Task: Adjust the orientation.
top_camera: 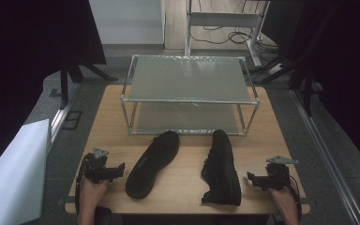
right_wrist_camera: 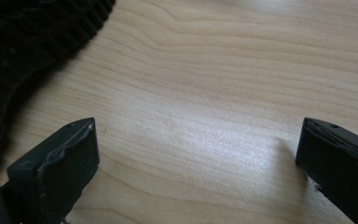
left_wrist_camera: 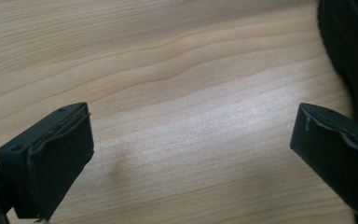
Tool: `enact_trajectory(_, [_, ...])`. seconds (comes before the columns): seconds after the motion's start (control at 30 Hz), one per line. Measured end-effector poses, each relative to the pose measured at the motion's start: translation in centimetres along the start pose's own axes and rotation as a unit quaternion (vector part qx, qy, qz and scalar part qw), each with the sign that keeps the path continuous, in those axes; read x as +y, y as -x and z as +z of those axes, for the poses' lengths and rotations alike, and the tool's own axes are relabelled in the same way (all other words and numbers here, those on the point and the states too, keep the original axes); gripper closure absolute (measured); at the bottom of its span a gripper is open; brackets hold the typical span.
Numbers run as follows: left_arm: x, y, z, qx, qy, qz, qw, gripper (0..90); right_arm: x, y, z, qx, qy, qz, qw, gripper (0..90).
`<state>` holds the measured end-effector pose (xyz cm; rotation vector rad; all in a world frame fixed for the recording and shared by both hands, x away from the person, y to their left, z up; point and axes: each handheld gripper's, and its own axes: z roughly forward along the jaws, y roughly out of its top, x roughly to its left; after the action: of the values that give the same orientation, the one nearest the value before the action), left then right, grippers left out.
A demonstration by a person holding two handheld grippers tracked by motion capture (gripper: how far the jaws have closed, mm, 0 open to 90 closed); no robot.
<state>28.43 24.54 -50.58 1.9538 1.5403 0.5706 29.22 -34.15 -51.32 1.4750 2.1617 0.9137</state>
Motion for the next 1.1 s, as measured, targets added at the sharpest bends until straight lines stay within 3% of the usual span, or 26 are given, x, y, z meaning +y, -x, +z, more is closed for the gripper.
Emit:
enact_trajectory(0.13, [-0.05,0.15,0.06,-0.004,0.004,0.004,1.0000,0.0,0.02,0.03,-0.07,0.004,0.007,0.000,1.0000,0.0])
enact_trajectory(0.37, [0.20,0.21,-0.22,-0.015,0.038,0.000,0.9992,0.0,0.08,-0.04,-0.10,0.005,0.012,-0.003,0.9999,0.0])
enact_trajectory(0.87, [0.43,0.15,0.26,-0.019,0.019,0.002,0.9996,0.0,0.15,-0.07,-0.10,0.007,0.015,-0.002,0.9999,0.0])
enact_trajectory(1.1, [0.53,0.81,0.75,-0.023,0.002,0.023,0.9995,0.0,0.26,-0.06,-0.01,0.010,0.018,-0.002,0.9998,0.0])
